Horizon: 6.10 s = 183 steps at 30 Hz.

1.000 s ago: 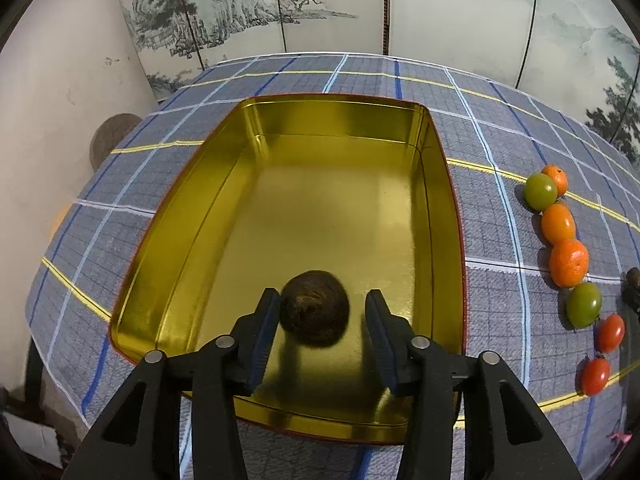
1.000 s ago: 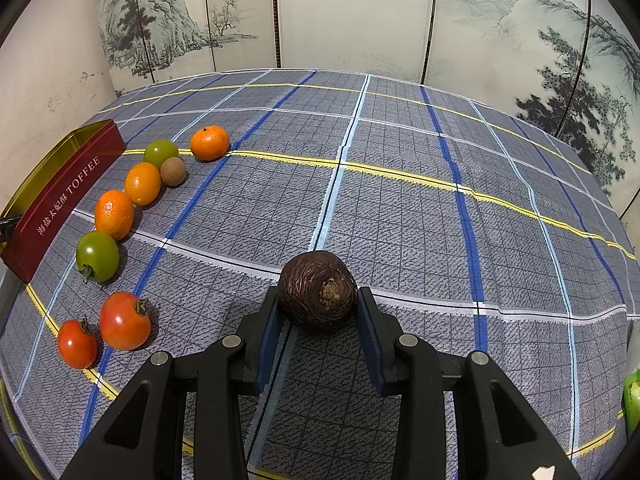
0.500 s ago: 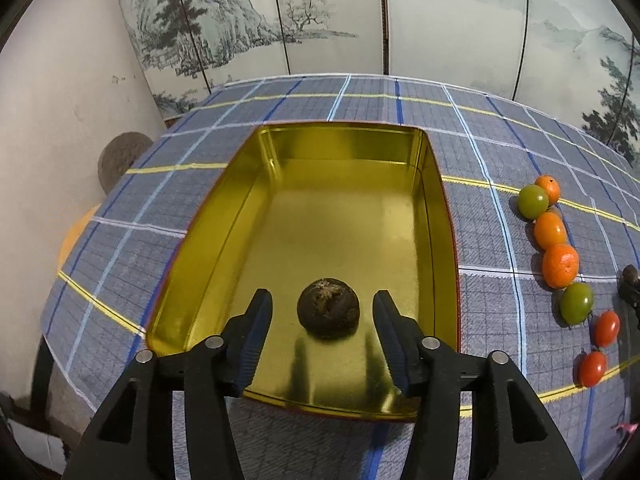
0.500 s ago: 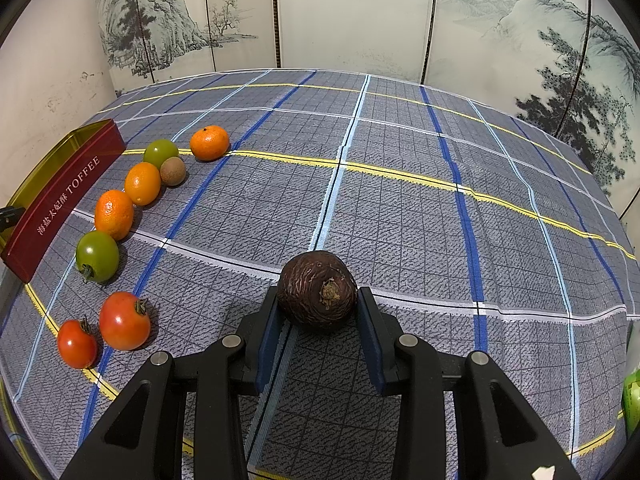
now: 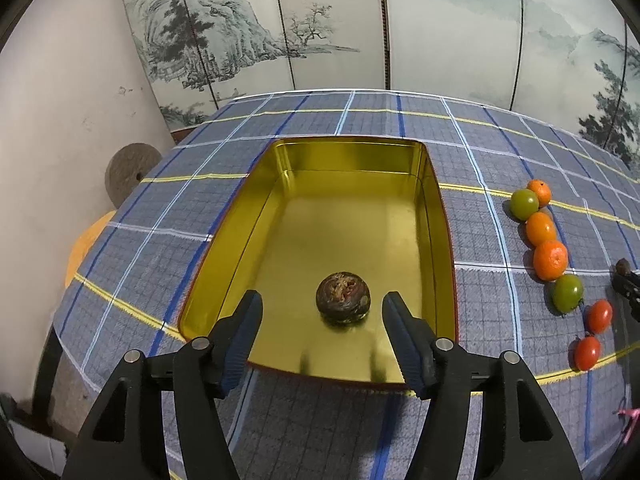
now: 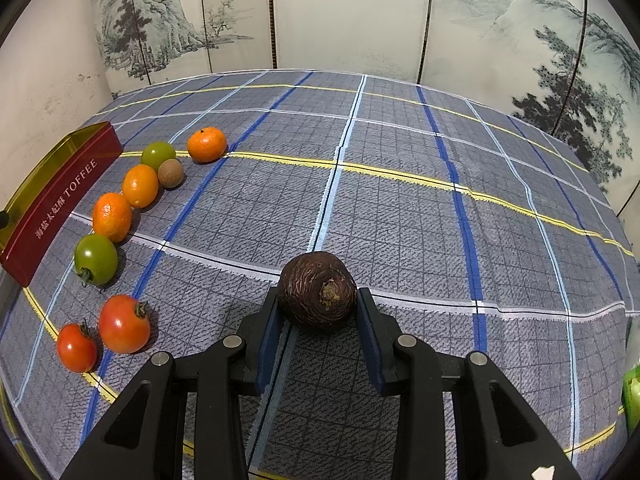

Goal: Organize fruits
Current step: 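Withdraw the open left gripper from the tin, then carry the dark brown fruit into the tin and open the right gripper, then move the open right gripper back toward the fruit row, then grasp a red tomato with the right gripper and lift it, then grasp another red tomato with the left gripper while the right gripper holds its tomato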

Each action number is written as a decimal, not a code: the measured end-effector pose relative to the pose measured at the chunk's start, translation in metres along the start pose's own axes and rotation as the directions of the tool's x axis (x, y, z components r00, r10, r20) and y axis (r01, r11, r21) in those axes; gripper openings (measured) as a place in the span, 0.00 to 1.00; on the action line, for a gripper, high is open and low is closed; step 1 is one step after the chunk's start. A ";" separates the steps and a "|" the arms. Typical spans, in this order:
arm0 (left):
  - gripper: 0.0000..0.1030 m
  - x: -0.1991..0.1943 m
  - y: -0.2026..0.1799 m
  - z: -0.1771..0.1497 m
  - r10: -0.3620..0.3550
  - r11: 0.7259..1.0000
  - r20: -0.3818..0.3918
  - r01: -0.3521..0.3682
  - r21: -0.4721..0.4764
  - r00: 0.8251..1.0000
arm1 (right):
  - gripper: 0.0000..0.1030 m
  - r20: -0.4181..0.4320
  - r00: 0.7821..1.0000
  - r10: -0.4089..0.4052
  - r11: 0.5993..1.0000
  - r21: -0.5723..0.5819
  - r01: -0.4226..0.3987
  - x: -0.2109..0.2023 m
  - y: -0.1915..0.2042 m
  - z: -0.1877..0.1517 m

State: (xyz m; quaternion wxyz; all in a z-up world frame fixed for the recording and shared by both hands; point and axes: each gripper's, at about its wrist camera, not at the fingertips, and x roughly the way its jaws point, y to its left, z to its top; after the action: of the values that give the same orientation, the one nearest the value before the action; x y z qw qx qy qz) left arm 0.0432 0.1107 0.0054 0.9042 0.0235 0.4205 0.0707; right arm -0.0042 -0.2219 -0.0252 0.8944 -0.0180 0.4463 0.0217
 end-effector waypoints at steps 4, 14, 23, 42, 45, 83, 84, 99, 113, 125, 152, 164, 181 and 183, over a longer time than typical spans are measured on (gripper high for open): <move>0.62 -0.005 0.004 -0.003 0.004 1.000 0.004 -0.003 -0.010 1.000 | 0.32 -0.007 1.000 -0.006 1.000 0.008 0.006 0.000 0.000 0.001; 0.70 -0.009 0.020 -0.011 0.016 0.998 -0.006 -0.017 -0.052 1.000 | 0.32 0.026 0.999 0.026 0.999 0.031 -0.027 -0.019 0.008 0.016; 0.70 -0.017 0.039 -0.020 0.025 0.996 -0.004 -0.025 -0.082 1.000 | 0.32 0.080 0.983 0.165 0.985 -0.058 -0.161 -0.044 0.067 0.043; 0.70 -0.020 0.098 -0.030 0.082 0.971 -0.025 -0.085 -0.222 0.996 | 0.32 -0.025 0.906 0.423 0.842 -0.358 -0.403 -0.041 0.262 0.059; 0.70 -0.020 0.108 -0.033 0.096 0.966 -0.031 -0.101 -0.236 0.995 | 0.32 -0.052 0.903 0.427 0.826 -0.383 -0.413 -0.035 0.282 0.057; 0.70 -0.025 0.117 -0.054 0.082 0.959 -0.059 -0.094 -0.268 0.995 | 0.33 -0.131 0.905 0.405 0.794 -0.439 -0.420 -0.008 0.325 0.044; 0.70 -0.026 0.116 -0.054 0.080 0.959 -0.058 -0.093 -0.267 0.995 | 0.33 -0.132 0.905 0.405 0.795 -0.438 -0.420 -0.009 0.324 0.044; 0.70 -0.042 0.066 -0.044 -0.002 0.985 -0.011 0.001 -0.174 1.000 | 0.36 -0.041 0.909 0.415 0.829 -0.394 -0.397 -0.055 0.268 0.037; 0.70 -0.046 -0.020 -0.044 -0.137 0.991 -0.027 0.137 -0.009 0.990 | 0.36 -0.005 0.983 0.186 0.961 -0.206 -0.183 -0.060 0.104 0.004; 0.70 -0.045 -0.057 -0.053 -0.160 0.984 -0.058 0.164 0.065 0.985 | 0.39 -0.042 0.976 0.213 0.961 -0.169 -0.217 -0.033 0.080 -0.018; 0.70 -0.032 -0.113 -0.056 -0.232 0.960 -0.105 0.245 0.138 0.967 | 0.32 -0.005 0.971 0.239 0.955 -0.181 -0.236 -0.021 0.079 -0.017; 0.70 -0.028 -0.140 -0.053 -0.287 0.940 -0.126 0.304 0.153 0.950 | 0.32 0.039 0.995 0.093 0.993 -0.080 -0.089 -0.012 0.023 -0.001; 0.70 -0.006 -0.184 -0.049 -0.326 0.915 -0.191 0.360 0.184 0.926 | 0.32 -0.004 0.999 0.049 0.997 -0.052 -0.049 -0.002 0.002 0.001; 0.70 -0.004 -0.187 -0.049 -0.336 0.910 -0.193 0.370 0.184 0.922 | 0.32 -0.004 0.999 0.047 0.998 -0.051 -0.047 -0.002 0.002 0.001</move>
State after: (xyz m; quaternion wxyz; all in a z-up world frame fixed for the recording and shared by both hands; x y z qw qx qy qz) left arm 0.0240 -0.0759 -0.0422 0.8579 0.0399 0.4929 -0.1391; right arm -0.0052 -0.2200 -0.0230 0.8924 -0.0303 0.4470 0.0540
